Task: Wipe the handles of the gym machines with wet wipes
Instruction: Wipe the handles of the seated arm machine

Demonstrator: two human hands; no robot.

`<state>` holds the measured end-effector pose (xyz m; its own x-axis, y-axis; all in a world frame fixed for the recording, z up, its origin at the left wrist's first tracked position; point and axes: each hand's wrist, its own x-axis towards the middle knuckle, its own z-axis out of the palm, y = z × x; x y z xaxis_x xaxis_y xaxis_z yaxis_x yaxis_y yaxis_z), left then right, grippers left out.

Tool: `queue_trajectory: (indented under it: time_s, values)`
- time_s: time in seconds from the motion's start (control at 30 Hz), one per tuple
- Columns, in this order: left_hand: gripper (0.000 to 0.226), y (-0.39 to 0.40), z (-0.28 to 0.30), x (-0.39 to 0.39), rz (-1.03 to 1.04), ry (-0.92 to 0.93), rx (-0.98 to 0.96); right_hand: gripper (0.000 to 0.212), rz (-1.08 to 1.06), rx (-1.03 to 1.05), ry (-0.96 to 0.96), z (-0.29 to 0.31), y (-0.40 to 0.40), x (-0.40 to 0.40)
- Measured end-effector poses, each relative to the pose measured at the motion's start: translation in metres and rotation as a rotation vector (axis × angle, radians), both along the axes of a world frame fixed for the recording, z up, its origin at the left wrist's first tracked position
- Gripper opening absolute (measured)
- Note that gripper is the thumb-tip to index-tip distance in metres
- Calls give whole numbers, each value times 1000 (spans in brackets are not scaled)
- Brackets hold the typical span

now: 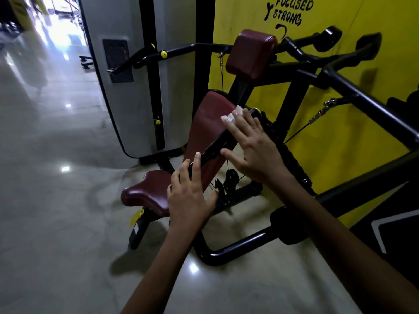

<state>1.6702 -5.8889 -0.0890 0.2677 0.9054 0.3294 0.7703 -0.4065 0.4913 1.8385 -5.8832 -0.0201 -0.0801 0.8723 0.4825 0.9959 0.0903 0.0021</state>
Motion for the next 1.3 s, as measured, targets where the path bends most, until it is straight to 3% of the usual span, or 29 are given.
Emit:
queue_trajectory:
  time_s: [0.27, 0.47, 0.67, 0.9, 1.1, 1.3]
  values:
    - [89, -1, 1, 0, -5, -6, 9, 81, -75, 25, 14, 4, 2, 4]
    - [90, 0, 1, 0, 1, 9, 3, 76, 58, -1, -63, -10, -15, 1]
    - [90, -1, 0, 1, 4, -4, 15, 80, -57, -4, 67, 7, 0, 5]
    - [90, -1, 0, 0, 1, 18, 11, 68, 146, -47, -82, -9, -17, 0]
    - [90, 0, 0, 0, 2, 23, 9, 66, -2, -32, 64, 13, 2, -5]
    - [90, 0, 0, -1, -2, 25, 4, 61, 256, -137, -87, -9, -13, -14]
